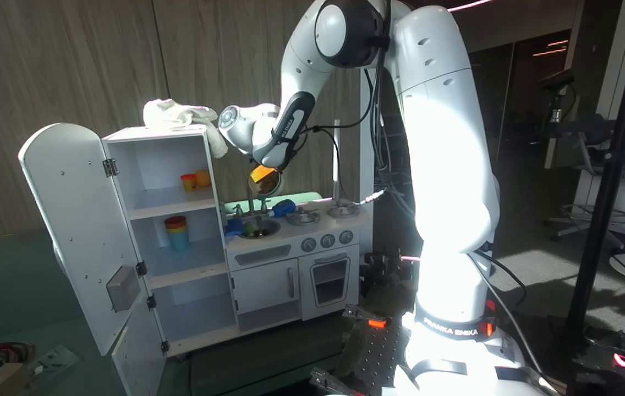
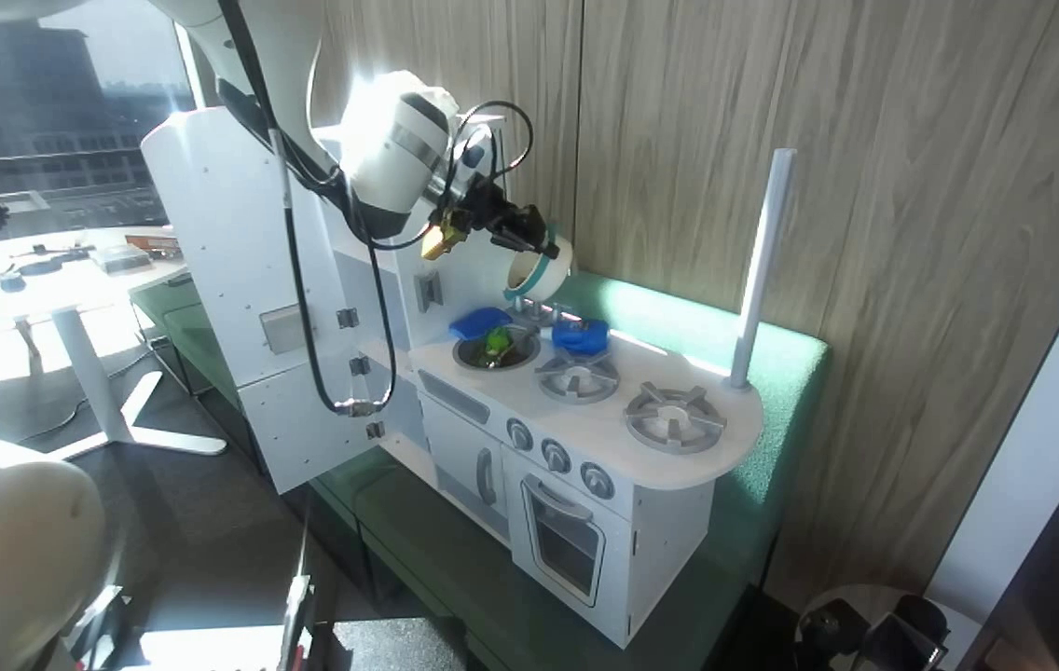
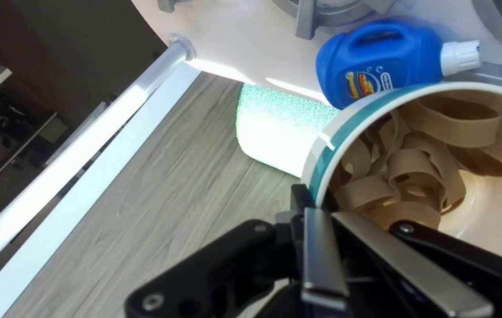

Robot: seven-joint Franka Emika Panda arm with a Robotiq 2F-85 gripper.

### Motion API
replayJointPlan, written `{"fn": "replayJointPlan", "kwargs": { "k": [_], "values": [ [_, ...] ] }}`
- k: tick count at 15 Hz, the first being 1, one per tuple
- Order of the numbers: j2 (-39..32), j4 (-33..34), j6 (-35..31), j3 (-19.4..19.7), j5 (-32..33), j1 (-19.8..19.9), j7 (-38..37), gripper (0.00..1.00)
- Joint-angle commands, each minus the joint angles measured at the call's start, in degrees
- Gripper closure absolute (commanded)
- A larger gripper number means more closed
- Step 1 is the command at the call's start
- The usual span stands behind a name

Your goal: Pick the spoon from the white bowl and place it in the sink, pick the white bowl and pour some of the substance it contains into the sink

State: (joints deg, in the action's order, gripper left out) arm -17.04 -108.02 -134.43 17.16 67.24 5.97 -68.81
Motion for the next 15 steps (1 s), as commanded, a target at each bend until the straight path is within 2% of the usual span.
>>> {"fn": "replayJointPlan", "kwargs": {
  "k": [1, 6, 11, 15],
  "values": [
    [2.04, -3.22, -5.56, -1.21, 9.41, 1.10, -5.02, 0.99],
    [3.03, -5.90, -8.57, -2.07, 26.41, 1.60, -15.38, 0.99],
    [5.52, -9.12, -7.13, -4.77, 42.53, 2.52, -26.99, 0.99],
    [6.96, -10.89, -3.94, -6.52, 53.85, 3.12, -32.97, 0.99]
  ]
}}
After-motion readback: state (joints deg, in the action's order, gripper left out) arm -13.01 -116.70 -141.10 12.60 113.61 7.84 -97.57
